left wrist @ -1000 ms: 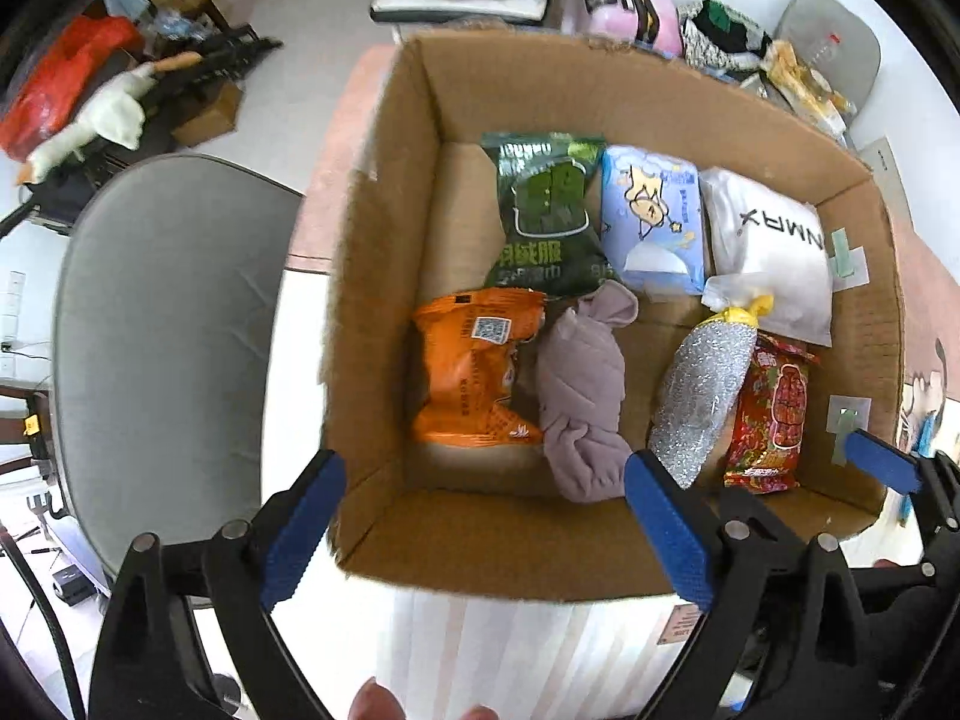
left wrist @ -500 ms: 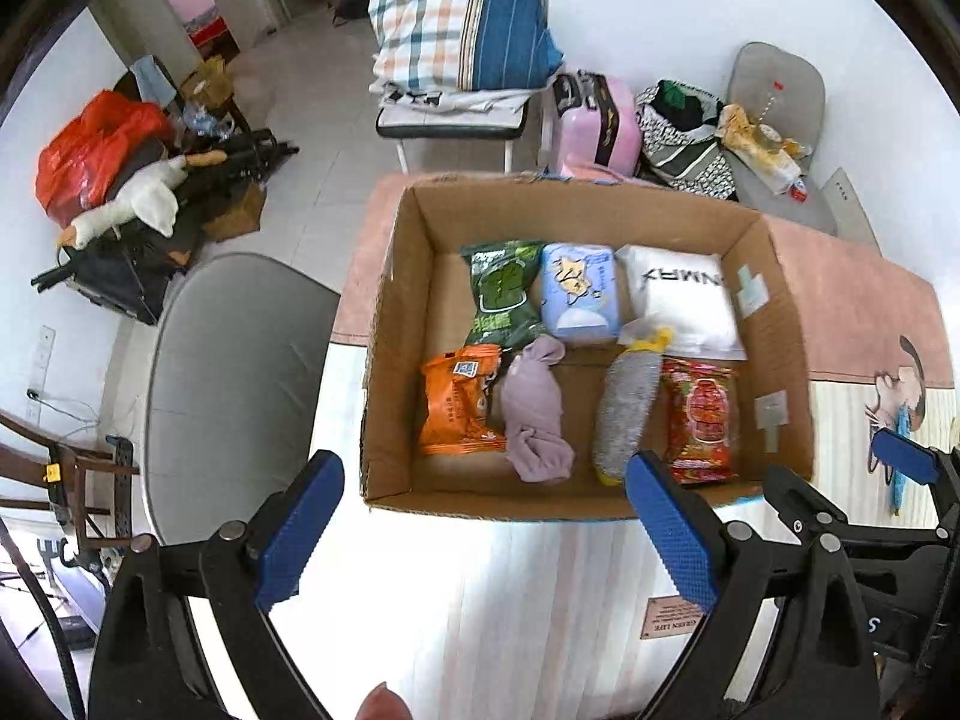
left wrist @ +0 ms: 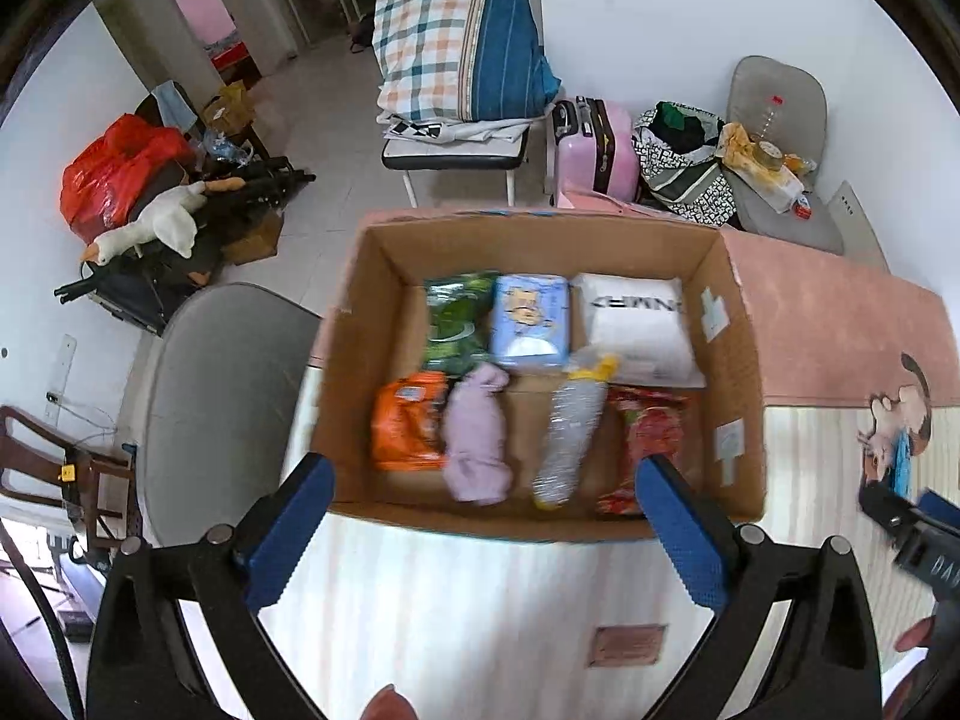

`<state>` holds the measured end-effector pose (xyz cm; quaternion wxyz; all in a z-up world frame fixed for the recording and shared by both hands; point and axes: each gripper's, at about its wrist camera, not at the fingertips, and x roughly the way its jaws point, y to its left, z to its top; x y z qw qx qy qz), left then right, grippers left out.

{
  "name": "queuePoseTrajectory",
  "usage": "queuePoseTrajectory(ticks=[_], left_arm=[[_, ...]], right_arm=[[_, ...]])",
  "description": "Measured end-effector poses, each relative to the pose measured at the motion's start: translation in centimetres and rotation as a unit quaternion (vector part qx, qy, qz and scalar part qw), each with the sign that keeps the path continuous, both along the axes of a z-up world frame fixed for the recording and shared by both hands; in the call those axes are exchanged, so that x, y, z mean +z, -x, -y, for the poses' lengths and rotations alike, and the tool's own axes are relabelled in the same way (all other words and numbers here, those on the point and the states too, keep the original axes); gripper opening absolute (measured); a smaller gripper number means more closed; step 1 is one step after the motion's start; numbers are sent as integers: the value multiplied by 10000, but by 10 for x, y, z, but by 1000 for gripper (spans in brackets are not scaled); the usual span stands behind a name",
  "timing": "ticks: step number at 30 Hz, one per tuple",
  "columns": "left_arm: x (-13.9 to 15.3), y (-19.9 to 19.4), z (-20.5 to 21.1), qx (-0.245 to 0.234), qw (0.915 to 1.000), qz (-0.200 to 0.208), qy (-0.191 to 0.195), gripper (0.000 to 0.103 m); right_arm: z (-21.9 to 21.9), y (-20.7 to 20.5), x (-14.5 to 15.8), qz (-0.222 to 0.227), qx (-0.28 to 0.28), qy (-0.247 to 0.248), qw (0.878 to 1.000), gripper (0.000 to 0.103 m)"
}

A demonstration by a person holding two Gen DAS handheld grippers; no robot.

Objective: Organize soft objects
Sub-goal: 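Move the right tool out of the box toward the blue Nestlé pack, then grasp the blue Nestlé pack by its end with the right tool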

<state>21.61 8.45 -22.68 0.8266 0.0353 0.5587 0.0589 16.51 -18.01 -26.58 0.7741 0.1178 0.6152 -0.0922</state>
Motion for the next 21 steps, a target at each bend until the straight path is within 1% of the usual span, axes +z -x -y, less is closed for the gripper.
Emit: queuePoseTrajectory(ticks=[2,5,7,8,9,12,15,16,17,19,20,21], left_arm=[[-14,-6,26,57,9999,-6,-90,102],[-36,-16,60,36,9997,-116,-203,103],[-55,-24,82,0,9991,-298,-291,103],[-61,-27,88,-8,9988,-378,-306,103],[-69,-30,96,-2,9984,-483,-310,103],[-84,-36,114,-4,9974,-613,-367,103],[-94,-39,128,-37,9965,-689,-467,103],[-96,-39,131,-46,9963,-722,-469,103],[-97,-39,134,-55,9961,-751,-455,103],[-99,-39,138,-93,9958,-777,-477,103],[-99,-39,139,-137,9957,-793,-451,103],[-98,-38,140,-185,9958,-807,-390,103]], right_arm=[[52,3,-16,-162,-455,182,9987,103],[124,6,-44,-468,-1023,417,9928,103],[169,8,-67,-734,-1358,539,9865,103],[188,8,-79,-826,-1451,516,9846,103],[202,8,-89,-889,-1526,499,9830,103],[242,6,-127,-1229,-1689,428,9770,103],[267,3,-159,-1448,-1752,328,9733,103],[271,3,-164,-1482,-1736,323,9731,103],[274,3,-170,-1512,-1741,294,9726,101],[278,3,-179,-1626,-1777,207,9703,87],[279,4,-180,-1583,-1808,117,9706,83],[279,5,-179,-1518,-1842,39,9711,72]])
